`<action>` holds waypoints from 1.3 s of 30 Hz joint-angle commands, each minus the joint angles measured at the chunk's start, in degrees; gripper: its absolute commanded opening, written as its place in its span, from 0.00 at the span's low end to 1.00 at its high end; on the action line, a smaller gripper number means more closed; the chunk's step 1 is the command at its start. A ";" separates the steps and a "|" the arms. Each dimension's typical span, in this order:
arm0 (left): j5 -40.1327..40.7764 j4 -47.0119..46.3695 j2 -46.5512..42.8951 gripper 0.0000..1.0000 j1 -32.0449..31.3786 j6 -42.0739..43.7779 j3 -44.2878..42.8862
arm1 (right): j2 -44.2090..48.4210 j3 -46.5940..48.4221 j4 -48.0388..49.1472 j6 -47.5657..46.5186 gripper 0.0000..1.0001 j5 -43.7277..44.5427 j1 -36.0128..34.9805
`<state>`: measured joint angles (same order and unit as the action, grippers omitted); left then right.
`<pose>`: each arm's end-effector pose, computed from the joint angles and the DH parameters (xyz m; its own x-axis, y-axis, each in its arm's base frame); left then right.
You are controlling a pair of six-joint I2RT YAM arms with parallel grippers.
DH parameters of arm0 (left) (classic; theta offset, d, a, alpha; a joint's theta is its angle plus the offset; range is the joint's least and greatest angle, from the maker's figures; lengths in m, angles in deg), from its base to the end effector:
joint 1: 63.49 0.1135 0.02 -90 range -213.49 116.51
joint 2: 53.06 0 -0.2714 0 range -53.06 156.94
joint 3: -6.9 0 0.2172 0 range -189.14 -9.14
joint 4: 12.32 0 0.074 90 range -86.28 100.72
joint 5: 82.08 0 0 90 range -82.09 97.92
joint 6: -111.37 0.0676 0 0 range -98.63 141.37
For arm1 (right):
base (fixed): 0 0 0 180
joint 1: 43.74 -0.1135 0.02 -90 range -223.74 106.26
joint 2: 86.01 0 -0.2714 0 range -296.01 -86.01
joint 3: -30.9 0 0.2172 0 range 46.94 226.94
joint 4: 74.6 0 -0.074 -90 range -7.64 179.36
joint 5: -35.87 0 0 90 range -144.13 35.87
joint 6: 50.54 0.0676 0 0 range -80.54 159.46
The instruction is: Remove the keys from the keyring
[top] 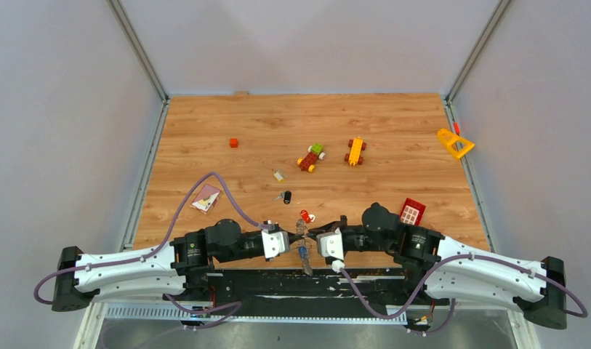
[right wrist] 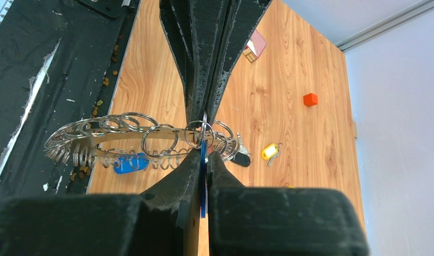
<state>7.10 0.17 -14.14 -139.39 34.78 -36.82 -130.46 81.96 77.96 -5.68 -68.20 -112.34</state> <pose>0.0394 -0.1608 0.2832 0.1940 0.1795 -0.9644 0.9543 0.1935 0.2280 0.0476 0.1666 0.2789 0.6074 -0.3345 -0.7206 -0.7875 -0.1343 -0.6015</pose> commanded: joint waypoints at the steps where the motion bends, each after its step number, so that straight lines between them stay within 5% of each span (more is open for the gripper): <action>1: 0.22 -2.80 -0.29 0.00 -0.22 0.35 -2.96 | 1.94 2.00 0.89 -0.58 0.00 0.66 -0.48; 39: 0.39 -2.22 -0.25 0.00 -0.22 0.15 -2.88 | 3.56 1.55 2.34 -0.04 0.00 0.35 -0.49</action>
<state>7.38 1.24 -14.14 -139.39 34.78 -36.84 -128.12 81.96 77.94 -5.68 -67.70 -112.56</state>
